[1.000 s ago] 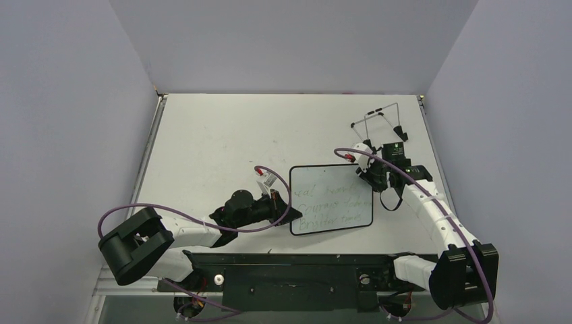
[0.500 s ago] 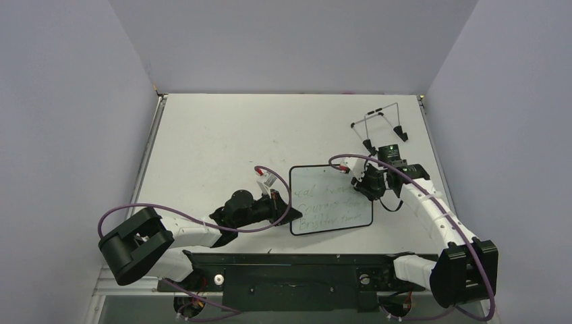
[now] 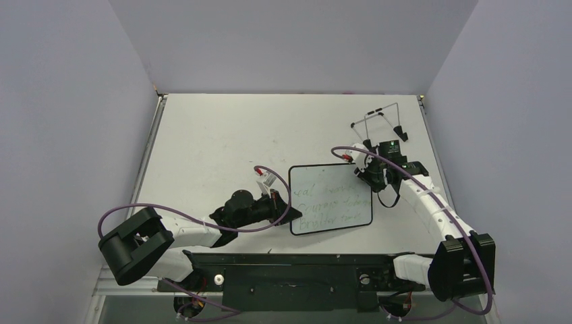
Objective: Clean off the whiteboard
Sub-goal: Erase the whiteboard at the center of the board.
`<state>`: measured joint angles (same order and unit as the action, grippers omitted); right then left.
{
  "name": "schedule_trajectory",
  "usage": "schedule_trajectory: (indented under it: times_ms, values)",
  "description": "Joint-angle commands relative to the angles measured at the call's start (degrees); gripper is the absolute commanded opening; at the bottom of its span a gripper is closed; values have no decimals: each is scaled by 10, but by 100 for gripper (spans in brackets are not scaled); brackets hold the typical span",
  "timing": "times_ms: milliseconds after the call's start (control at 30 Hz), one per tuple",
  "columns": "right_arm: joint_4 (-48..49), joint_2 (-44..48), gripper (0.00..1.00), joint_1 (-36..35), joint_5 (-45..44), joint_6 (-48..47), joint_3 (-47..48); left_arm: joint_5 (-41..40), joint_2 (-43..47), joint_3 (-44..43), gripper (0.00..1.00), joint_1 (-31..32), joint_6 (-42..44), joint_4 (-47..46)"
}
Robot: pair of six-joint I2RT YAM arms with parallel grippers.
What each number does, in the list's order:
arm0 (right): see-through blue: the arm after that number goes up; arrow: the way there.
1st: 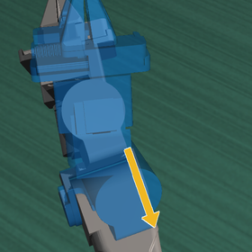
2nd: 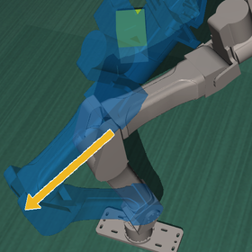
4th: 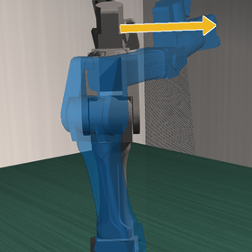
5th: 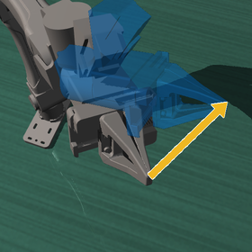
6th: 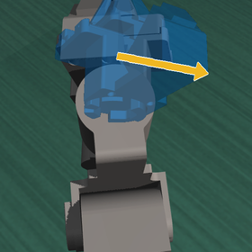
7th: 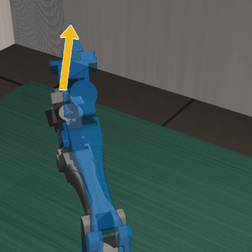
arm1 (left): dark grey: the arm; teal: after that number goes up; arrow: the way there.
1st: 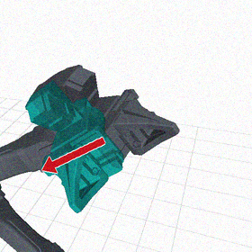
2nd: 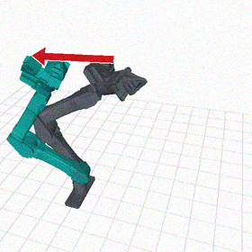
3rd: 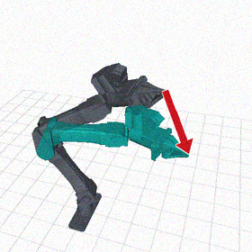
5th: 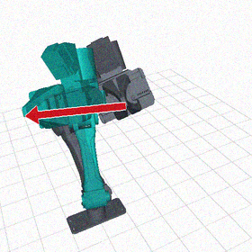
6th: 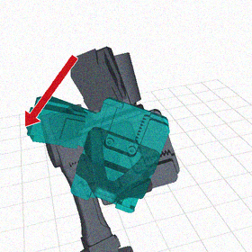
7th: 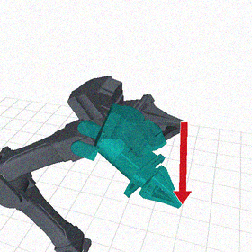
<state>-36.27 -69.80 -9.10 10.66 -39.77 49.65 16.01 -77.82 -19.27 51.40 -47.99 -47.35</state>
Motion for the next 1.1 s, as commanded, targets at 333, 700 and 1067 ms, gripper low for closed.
schedule_trajectory:
  times_ms: [333, 700, 1067]
  values:
    - [128, 26, 0, 3, -85, 117, -16, 14, -3, -2, 0, 4, 33, -40]
    - [-126, -13, 0, 13, 136, -140, 20, 10, 6, 7, 0, 4, 34, -44]
    - [113, 43, 0, 14, 13, 24, -37, 14, -8, 4, 0, 4, 34, -54]
